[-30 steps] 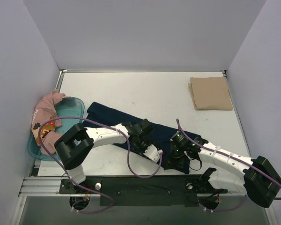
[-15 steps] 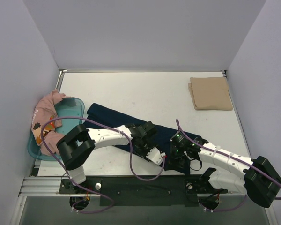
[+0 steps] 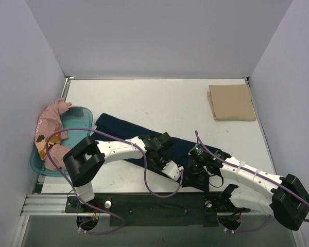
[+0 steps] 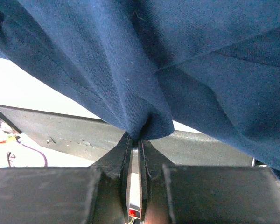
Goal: Fold and stack the t-shirts
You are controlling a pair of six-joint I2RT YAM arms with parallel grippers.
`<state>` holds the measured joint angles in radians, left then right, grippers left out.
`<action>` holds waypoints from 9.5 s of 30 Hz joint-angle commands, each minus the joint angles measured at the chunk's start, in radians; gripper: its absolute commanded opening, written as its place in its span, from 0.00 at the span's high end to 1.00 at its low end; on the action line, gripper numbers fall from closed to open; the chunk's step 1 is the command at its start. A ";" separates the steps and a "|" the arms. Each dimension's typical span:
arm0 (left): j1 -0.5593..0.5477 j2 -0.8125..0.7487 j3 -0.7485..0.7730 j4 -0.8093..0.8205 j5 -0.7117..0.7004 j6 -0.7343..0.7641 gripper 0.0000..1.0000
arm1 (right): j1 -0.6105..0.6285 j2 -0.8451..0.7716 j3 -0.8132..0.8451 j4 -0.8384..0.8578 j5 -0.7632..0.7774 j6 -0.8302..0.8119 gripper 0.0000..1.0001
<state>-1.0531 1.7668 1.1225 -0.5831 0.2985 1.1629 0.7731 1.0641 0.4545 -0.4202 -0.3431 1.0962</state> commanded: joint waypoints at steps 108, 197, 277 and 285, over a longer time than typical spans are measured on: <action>0.685 0.054 0.212 0.026 -0.217 -0.606 0.54 | -0.502 0.214 0.352 -0.229 0.340 -0.452 0.94; 0.926 -0.027 0.010 -0.284 -0.088 -0.442 0.50 | -0.805 1.608 1.958 -0.131 -0.137 -0.360 1.00; 0.760 -0.768 -0.541 0.160 0.231 -0.594 0.41 | 0.342 0.289 0.294 0.504 0.103 -1.501 0.39; 0.759 -0.797 -0.546 0.131 0.186 -0.580 0.41 | 0.408 0.529 0.349 0.528 0.107 -1.688 0.39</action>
<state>-0.2932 0.9951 0.5797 -0.4664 0.5095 0.5835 1.1679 1.5261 0.7612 0.0883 -0.2337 -0.4660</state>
